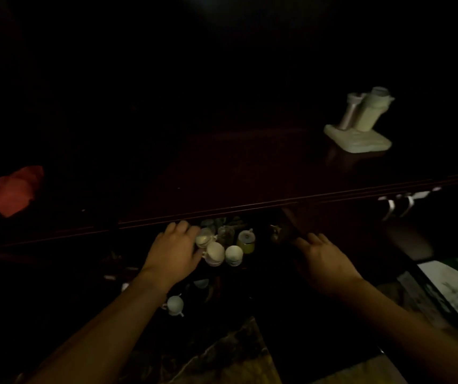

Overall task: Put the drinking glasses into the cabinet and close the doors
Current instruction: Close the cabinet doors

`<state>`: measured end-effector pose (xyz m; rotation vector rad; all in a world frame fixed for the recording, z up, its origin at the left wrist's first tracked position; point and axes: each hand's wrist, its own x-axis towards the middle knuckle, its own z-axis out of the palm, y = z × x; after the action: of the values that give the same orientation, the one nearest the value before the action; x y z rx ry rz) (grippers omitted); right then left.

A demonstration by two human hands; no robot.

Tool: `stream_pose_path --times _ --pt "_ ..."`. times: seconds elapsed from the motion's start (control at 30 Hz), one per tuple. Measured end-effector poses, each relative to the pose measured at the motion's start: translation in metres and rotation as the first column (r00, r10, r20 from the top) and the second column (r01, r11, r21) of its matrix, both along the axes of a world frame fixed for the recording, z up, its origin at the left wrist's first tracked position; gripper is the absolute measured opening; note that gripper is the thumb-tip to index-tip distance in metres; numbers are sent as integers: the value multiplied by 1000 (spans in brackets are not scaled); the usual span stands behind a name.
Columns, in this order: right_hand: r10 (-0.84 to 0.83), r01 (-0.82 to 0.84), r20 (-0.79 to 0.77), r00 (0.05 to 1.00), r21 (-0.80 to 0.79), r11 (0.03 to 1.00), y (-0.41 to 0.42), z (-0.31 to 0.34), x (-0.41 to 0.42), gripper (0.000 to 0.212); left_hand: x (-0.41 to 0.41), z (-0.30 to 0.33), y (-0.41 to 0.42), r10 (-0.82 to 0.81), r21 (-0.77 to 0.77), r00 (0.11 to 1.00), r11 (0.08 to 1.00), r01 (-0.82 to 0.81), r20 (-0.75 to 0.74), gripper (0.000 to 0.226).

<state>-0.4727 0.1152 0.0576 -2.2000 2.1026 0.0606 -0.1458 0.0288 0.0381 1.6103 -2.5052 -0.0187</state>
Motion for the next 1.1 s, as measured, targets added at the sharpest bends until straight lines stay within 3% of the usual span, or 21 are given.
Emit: stream_pose_path --times 0.13,0.2,0.27,0.37,0.4,0.6,0.67,0.93,1.1 --pt "-211 210 31 977 36 977 39 -1 -45 66 -83 11 -29 -173 8 985 985 173 24 76" --pt "-345 337 74 936 101 936 59 -7 -65 79 -120 12 -40 -205 33 977 979 203 53 83" --pt "-416 394 91 905 193 899 79 -15 -80 75 -147 10 -51 -194 78 976 979 187 98 91" --pt "-443 378 168 880 316 870 104 -22 -88 22 -172 4 -68 -147 137 975 983 125 167 100" --pt "-434 361 189 881 326 874 111 -24 -87 20 -177 2 -72 -142 152 974 982 116 179 101" --pt "-382 299 252 889 312 902 124 -28 -68 36 -174 -12 -78 -187 90 965 981 173 182 96" --pt "-383 281 286 878 339 898 123 -31 -53 24 -166 -13 -77 -216 76 963 975 206 162 93" --pt "-405 213 562 721 376 902 104 -41 38 19 -116 -8 -70 -286 58 956 957 283 60 82" --pt "-390 227 619 682 328 917 74 -51 98 39 -55 -6 -62 -230 48 972 973 227 49 81"
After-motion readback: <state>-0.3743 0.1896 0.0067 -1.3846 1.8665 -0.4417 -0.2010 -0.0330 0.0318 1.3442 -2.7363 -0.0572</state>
